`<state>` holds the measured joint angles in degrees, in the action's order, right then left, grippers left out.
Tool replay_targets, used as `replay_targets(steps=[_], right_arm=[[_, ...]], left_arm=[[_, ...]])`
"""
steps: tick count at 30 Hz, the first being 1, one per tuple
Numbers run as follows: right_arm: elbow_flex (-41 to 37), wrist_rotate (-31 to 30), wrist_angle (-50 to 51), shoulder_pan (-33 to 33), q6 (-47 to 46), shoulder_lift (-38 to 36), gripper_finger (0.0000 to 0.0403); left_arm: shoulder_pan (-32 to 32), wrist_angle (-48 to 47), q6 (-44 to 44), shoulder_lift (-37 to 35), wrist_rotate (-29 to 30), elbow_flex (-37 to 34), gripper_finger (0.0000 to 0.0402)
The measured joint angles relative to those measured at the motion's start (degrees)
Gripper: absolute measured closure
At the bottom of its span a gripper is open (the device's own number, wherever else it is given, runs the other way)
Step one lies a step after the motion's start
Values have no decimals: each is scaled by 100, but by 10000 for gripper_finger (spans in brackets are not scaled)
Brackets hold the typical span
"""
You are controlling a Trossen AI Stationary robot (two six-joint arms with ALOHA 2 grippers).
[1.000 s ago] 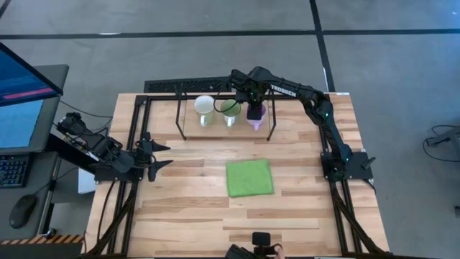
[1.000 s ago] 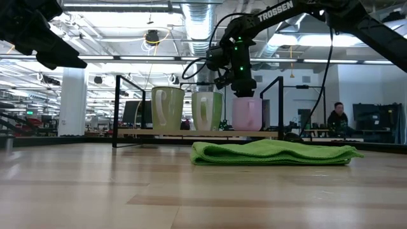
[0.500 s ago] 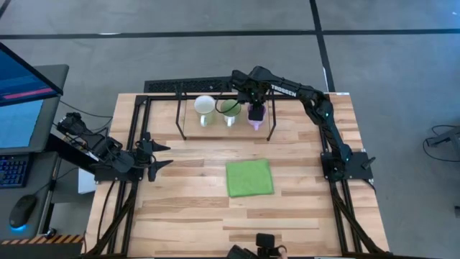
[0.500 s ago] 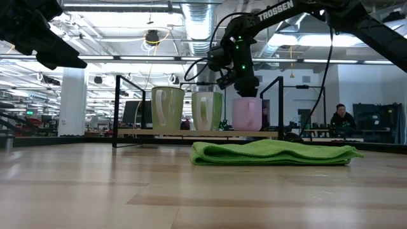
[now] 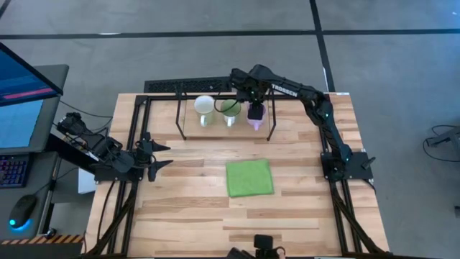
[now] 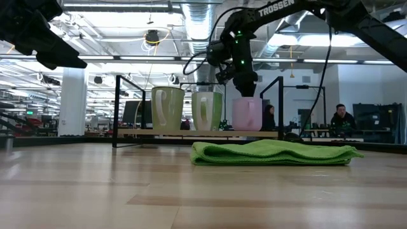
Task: Stack small to large cups/mugs on shelf
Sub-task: Put the purple mug on the shelf, then return to Home Position
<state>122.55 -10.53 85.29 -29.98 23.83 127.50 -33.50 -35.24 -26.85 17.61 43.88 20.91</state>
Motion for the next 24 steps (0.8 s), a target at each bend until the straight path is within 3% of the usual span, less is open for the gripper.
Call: replay_targets(steps=[11, 24], right_arm=[[1264, -4, 452, 43, -32, -18, 226], [1184, 237, 46, 296, -279, -1402, 226]], left_arm=[[0, -45, -96, 1, -2, 0, 155], [0, -36, -87, 2, 642, 0, 155]])
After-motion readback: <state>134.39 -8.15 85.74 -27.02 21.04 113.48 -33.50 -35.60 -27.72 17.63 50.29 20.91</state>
